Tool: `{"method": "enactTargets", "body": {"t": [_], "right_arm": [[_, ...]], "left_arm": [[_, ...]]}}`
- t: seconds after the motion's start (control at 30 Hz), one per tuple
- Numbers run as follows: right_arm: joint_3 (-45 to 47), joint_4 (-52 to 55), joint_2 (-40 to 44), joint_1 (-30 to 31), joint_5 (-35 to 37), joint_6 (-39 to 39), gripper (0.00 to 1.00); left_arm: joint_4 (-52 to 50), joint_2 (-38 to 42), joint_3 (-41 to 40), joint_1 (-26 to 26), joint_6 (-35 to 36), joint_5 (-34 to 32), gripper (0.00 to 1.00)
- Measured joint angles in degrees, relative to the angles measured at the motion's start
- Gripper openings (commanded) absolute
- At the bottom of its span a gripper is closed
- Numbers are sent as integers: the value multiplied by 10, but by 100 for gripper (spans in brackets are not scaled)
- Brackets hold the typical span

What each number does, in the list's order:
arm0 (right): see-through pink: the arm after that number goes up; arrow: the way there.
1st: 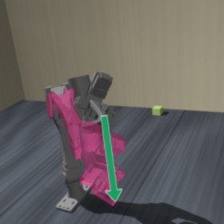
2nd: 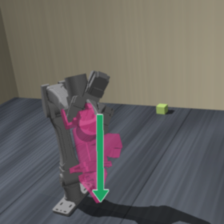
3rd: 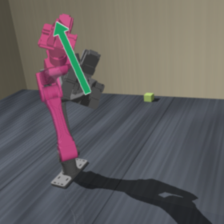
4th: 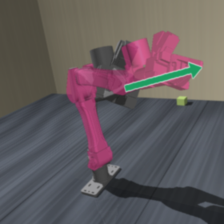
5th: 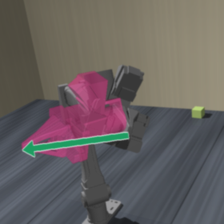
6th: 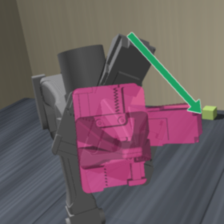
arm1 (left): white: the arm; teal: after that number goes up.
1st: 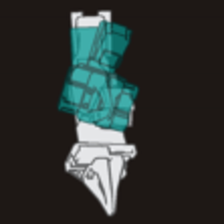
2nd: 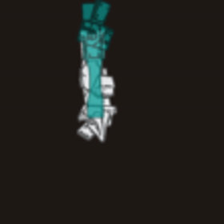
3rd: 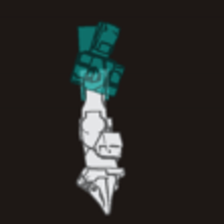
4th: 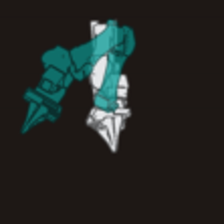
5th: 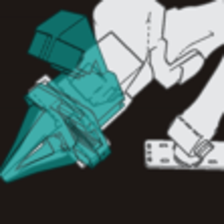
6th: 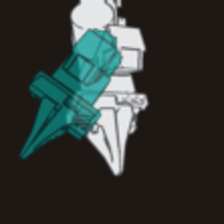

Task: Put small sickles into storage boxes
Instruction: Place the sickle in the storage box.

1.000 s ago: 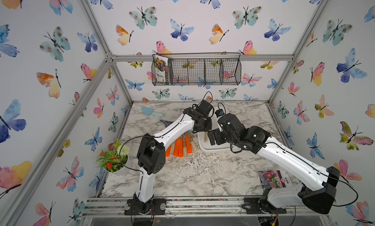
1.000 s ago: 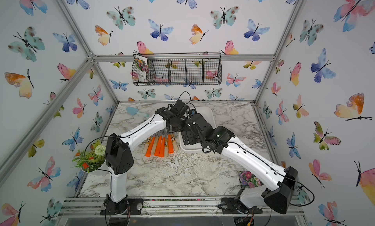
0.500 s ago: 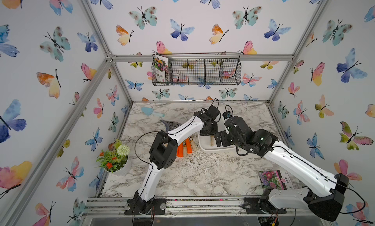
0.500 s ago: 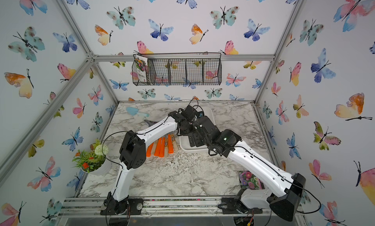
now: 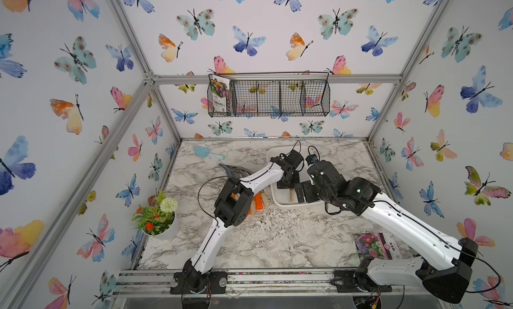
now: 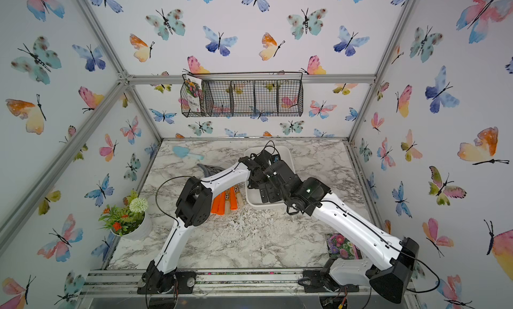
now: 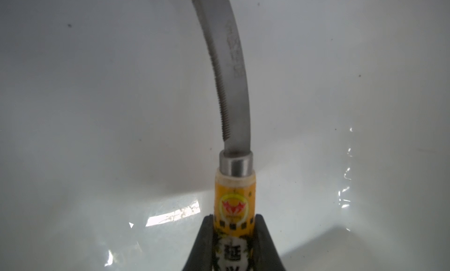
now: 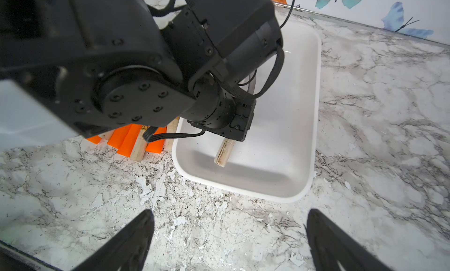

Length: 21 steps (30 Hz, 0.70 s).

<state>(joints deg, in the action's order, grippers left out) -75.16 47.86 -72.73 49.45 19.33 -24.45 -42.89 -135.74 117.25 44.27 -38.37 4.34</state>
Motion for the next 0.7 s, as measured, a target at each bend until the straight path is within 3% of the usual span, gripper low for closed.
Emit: {"method": "enactTargets", "body": {"t": [0.27, 0.37, 0.47, 0.7], "right_arm": [[10, 3, 3, 0, 0, 2, 99], [10, 3, 3, 0, 0, 6, 99], [10, 3, 4, 0, 0, 11, 99], [10, 2, 4, 0, -1, 16, 99]], "left_arm": [[30, -19, 0, -3, 14, -4, 60], [34, -19, 1, -3, 16, -5, 70], [34, -19, 6, -4, 17, -5, 97], [37, -18, 19, -4, 15, -6, 98]]}}
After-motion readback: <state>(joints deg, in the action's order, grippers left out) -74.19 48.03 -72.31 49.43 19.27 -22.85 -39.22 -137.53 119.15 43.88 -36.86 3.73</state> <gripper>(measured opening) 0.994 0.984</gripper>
